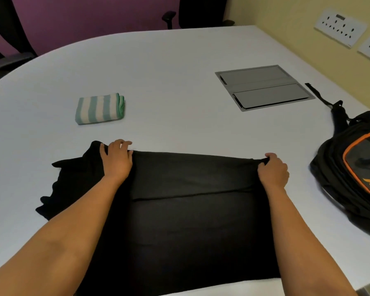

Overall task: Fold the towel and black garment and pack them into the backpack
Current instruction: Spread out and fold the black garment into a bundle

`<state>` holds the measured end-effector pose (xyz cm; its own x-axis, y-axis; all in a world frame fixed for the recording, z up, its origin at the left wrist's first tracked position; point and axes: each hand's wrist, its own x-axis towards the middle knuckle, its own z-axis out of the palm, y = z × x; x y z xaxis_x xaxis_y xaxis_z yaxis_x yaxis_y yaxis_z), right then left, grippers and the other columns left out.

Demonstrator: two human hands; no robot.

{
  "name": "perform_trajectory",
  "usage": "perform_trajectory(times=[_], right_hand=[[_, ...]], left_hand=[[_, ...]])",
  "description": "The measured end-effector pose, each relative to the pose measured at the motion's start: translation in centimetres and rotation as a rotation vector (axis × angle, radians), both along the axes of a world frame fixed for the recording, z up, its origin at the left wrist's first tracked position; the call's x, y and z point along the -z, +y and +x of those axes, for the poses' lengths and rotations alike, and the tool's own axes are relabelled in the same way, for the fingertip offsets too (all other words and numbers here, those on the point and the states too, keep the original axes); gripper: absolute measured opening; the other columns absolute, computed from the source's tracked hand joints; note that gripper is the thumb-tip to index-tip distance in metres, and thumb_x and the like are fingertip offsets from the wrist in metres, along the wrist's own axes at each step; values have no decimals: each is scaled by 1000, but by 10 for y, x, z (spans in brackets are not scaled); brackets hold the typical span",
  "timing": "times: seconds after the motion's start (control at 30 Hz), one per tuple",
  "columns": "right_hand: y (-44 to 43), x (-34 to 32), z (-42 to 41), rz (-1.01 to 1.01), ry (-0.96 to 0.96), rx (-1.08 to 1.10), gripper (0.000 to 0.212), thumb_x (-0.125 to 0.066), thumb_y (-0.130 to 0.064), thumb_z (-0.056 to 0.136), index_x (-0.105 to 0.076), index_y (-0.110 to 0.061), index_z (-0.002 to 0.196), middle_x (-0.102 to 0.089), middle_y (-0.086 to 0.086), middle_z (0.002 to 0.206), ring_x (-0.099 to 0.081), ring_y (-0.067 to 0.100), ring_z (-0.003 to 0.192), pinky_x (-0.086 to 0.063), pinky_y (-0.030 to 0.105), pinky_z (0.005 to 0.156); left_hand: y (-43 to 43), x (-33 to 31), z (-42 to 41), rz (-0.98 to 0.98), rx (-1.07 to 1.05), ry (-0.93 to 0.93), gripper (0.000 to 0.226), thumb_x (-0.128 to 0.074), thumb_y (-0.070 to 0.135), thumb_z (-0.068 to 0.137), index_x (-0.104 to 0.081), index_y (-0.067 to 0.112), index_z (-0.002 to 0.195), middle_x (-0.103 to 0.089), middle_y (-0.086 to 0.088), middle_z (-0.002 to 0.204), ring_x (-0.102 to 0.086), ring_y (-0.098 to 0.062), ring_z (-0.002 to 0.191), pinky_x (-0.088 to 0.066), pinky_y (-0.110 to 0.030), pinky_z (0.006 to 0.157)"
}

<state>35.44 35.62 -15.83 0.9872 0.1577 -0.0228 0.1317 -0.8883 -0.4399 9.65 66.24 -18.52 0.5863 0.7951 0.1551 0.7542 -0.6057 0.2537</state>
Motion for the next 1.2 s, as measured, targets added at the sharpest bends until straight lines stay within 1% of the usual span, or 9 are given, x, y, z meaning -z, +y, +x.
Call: perform_trajectory(times=[0.07, 0.17, 0.27, 0.33, 0.4, 0.6, 0.87, 1.07, 1.2], right_hand=[[6, 8, -10, -184, -87, -59, 52, -49, -10, 92, -36, -12, 143, -37, 14, 147, -38, 32, 130, -30, 42, 106], [24, 14, -36, -168, -194, -246, 52, -43, -25, 98, -30, -12, 146, -25, 10, 154, -26, 26, 141, -23, 40, 113], [37, 32, -59, -205, -91, -461, 57, -30, -39, 101, -18, -15, 151, -14, 4, 158, -11, 22, 146, -13, 38, 117], [30, 46, -61, -281, 13, -475, 60, -23, -45, 101, -8, -15, 152, -3, 2, 160, -2, 21, 147, -6, 37, 118], [17, 52, -59, -343, 38, -469, 62, -19, -46, 101, -2, -15, 151, 2, 2, 160, 3, 20, 147, -4, 35, 119], [-1, 48, -62, -418, -10, -473, 61, -15, -45, 101, -1, -13, 151, 2, 5, 160, 3, 21, 147, -2, 35, 119], [-47, 51, -94, -423, -35, -528, 60, -17, -44, 101, 6, -19, 150, 8, 2, 159, 9, 20, 146, 0, 37, 118], [-92, 58, -130, -362, 16, -453, 58, -16, -44, 101, 4, -21, 151, 4, 2, 160, 5, 22, 147, -3, 38, 119], [-125, 57, -152, -365, 1, -370, 57, -15, -43, 101, 1, -20, 151, 1, 2, 160, 3, 23, 147, -5, 39, 119]], left_hand=[[-11, 4, 3, -19, 25, 2, 38, -42, 23, 98, -49, 12, 134, -44, -12, 142, -34, -26, 136, -5, -49, 116], [-37, 10, 7, -16, 68, 26, 46, -31, 31, 101, -36, 15, 144, -30, -8, 153, -21, -22, 143, -5, -43, 117], [-63, 23, 3, -108, 96, 122, 53, -20, 39, 102, -16, 19, 150, -11, -3, 159, -5, -19, 147, -1, -41, 118], [-70, 34, -5, -167, 106, 236, 56, -14, 44, 101, -1, 23, 151, 2, 0, 159, 5, -17, 147, 4, -41, 118], [-66, 37, -12, -191, 111, 289, 56, -12, 47, 100, 5, 27, 150, 8, 1, 159, 9, -17, 146, 6, -40, 118], [-59, 29, -34, -217, 51, 311, 57, -13, 47, 100, 5, 25, 150, 10, -1, 158, 10, -18, 146, 5, -39, 119], [-102, 28, -72, -270, 6, 293, 57, -16, 43, 101, 6, 24, 150, 10, -2, 159, 7, -19, 146, -2, -40, 120], [-146, 27, -105, -298, 4, 252, 56, -17, 42, 102, 4, 25, 151, 5, -2, 159, 2, -19, 147, -6, -39, 119], [-166, 29, -129, -248, 27, 296, 55, -15, 41, 102, 2, 22, 151, 3, -3, 159, 1, -20, 147, -7, -38, 120]])
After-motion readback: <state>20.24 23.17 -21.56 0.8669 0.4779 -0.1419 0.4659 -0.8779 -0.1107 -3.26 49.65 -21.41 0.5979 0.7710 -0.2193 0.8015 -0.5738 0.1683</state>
